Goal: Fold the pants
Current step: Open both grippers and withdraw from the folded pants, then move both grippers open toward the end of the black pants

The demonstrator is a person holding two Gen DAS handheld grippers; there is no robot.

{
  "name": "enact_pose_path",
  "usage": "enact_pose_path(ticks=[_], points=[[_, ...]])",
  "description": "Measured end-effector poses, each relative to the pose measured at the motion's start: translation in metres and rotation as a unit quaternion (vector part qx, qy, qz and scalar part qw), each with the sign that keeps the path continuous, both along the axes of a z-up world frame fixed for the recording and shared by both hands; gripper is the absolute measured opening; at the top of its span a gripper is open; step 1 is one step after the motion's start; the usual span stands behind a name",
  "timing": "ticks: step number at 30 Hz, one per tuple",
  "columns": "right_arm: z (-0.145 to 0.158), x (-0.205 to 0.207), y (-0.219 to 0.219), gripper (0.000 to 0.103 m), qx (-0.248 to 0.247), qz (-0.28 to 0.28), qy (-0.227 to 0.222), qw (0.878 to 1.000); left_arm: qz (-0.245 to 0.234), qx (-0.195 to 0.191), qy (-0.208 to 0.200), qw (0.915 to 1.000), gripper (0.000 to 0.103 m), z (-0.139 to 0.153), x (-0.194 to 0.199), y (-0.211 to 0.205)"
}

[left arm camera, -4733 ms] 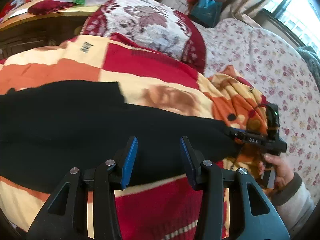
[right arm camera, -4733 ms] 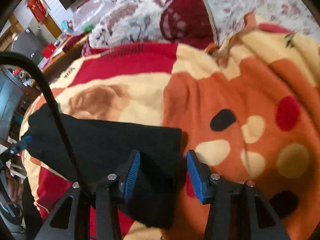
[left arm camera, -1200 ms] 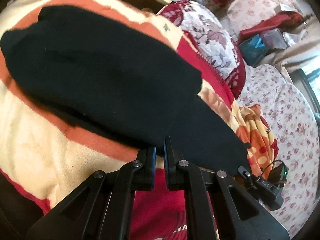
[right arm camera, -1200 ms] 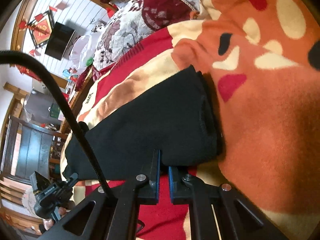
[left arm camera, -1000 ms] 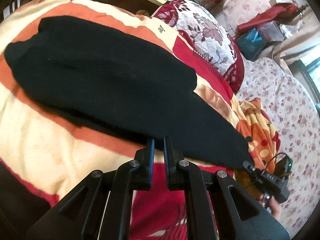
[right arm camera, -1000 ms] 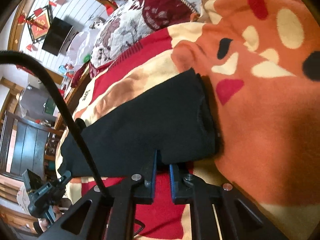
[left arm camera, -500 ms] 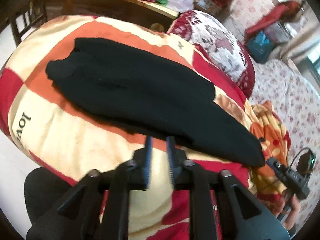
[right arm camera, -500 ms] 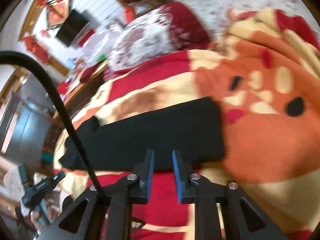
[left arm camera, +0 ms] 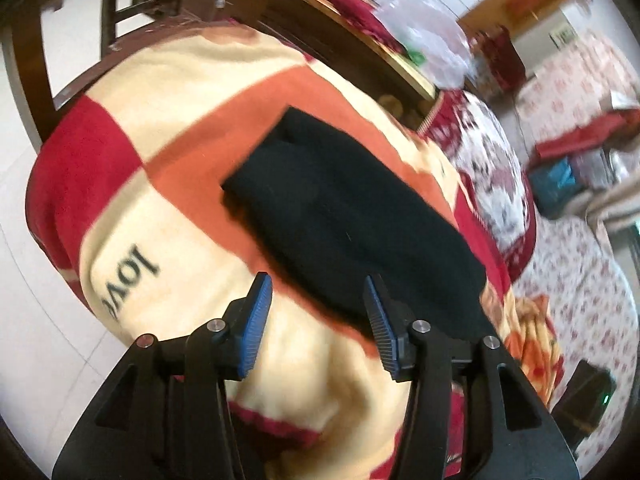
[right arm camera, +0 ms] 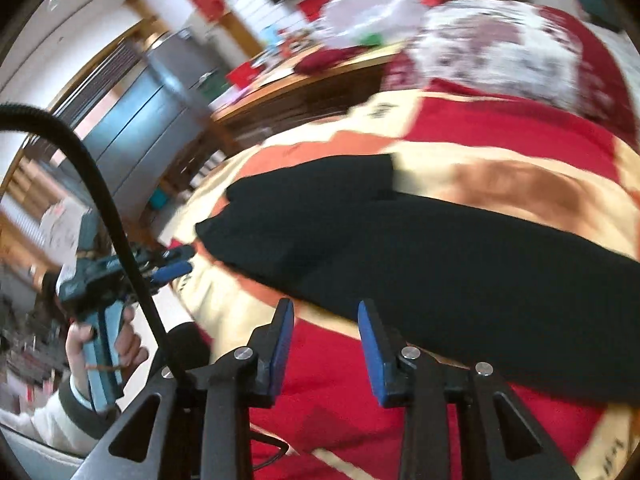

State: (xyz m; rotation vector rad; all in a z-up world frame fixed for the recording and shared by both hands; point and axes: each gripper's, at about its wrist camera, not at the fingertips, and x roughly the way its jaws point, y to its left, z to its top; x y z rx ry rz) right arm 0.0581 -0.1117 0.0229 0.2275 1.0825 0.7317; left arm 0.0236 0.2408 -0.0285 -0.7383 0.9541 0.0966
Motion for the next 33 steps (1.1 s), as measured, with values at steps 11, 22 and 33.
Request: enact_pose_path(ticks=[11, 22, 33], points=[[-0.016, 0.013, 0.073, 0.033, -0.052, 0.071, -0.029, 0.996, 0.025, 0.002, 0.011, 0.9996, 0.048, -0.018, 0.035, 0.022], [-0.043, 0.013, 0.083, 0.031, -0.062, 0.068, 0.010, 0.996, -0.003, 0.070, 0.033, 0.9970, 0.042, -0.027, 0.041, 0.011], [-0.016, 0.007, 0.045, 0.031, -0.032, 0.025, 0.006, 0.999, -0.044, 0.155, -0.006, 0.9870, 0.042, 0.016, 0.021, -0.042]])
